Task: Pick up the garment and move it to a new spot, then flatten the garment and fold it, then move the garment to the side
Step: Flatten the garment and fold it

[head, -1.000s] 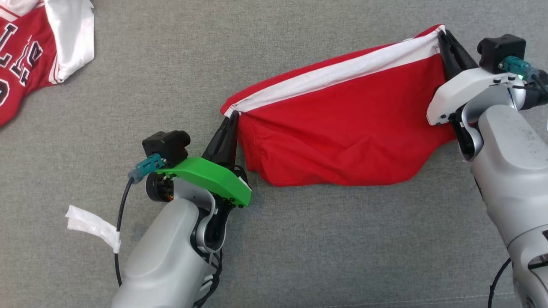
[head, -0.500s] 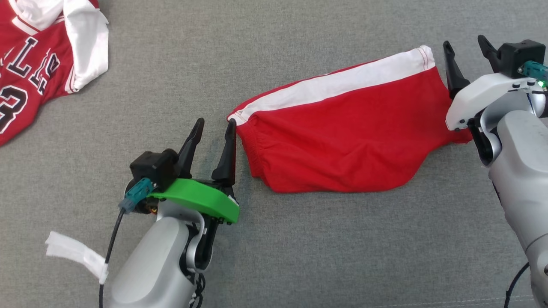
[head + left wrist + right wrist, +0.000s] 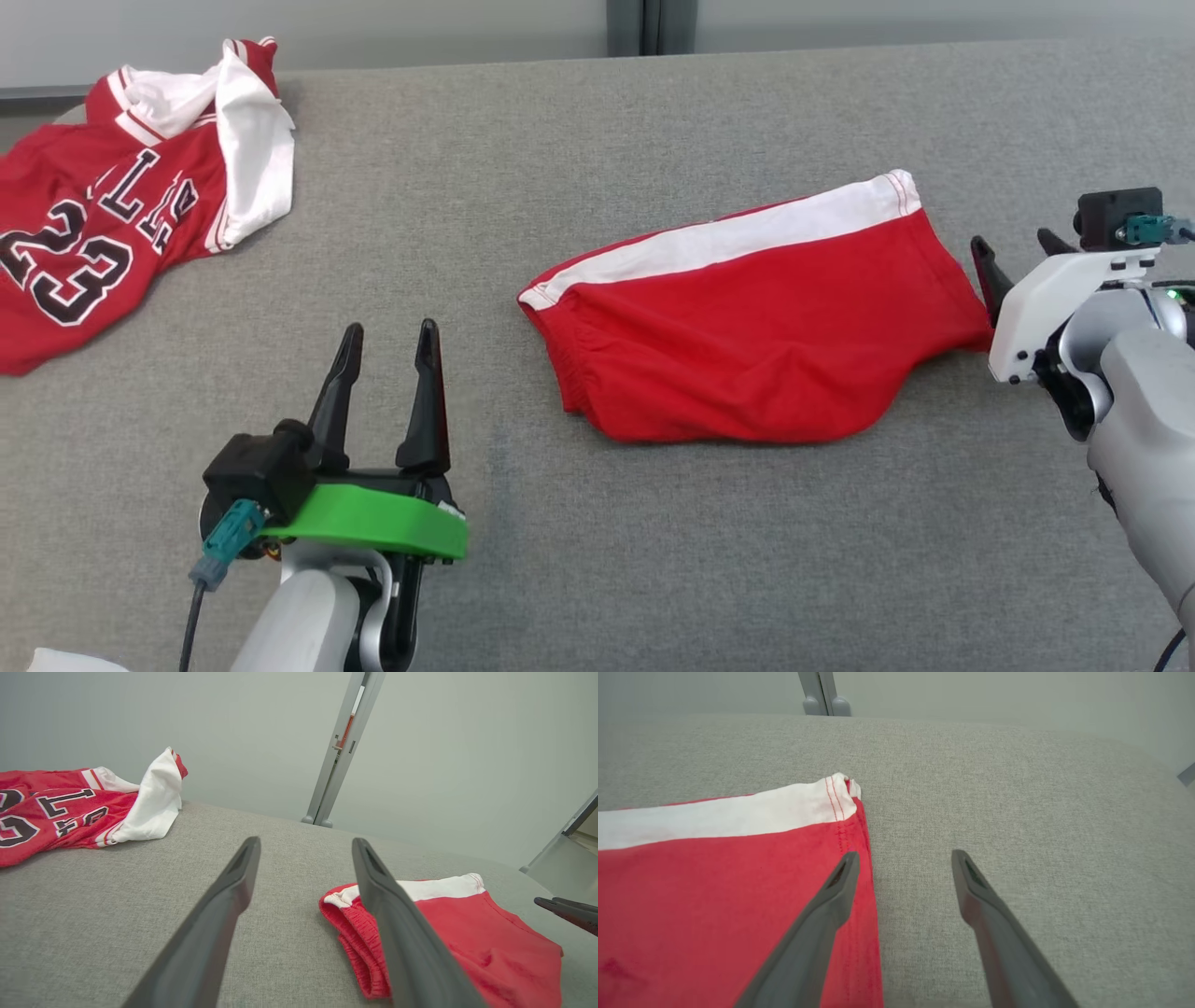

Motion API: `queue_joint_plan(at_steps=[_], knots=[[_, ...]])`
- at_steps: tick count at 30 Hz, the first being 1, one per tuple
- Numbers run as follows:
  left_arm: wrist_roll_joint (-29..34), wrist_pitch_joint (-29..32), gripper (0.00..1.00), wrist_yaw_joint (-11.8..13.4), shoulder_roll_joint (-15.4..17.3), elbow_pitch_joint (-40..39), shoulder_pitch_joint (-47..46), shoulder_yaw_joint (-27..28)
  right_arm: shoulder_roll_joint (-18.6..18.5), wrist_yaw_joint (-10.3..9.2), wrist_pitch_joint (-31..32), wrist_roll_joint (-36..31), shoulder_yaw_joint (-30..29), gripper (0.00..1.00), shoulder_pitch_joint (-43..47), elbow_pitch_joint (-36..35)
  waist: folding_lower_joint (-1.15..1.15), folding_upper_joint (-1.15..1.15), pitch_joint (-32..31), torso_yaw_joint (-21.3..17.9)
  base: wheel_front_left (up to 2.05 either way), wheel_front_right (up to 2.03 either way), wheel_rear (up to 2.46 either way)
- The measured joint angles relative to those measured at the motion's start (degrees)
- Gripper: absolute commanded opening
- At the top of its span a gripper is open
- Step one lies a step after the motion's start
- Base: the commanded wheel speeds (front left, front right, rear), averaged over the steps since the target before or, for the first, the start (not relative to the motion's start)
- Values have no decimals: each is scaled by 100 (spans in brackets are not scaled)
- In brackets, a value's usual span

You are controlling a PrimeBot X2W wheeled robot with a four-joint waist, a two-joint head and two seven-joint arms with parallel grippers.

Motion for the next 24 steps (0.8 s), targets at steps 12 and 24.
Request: queue_joint_plan(at_steps=[12, 24], knots=[[145, 0, 100, -58, -171, -113, 208, 215, -288, 0, 1065, 1021, 434, 100, 192, -49, 0, 0, 159, 428, 0, 0, 0], [249, -1, 100, -186, -254, 1, 218, 352, -281, -7, 1332, 1436, 754, 0, 194, -36, 0, 0, 174, 554, 0, 0, 0]])
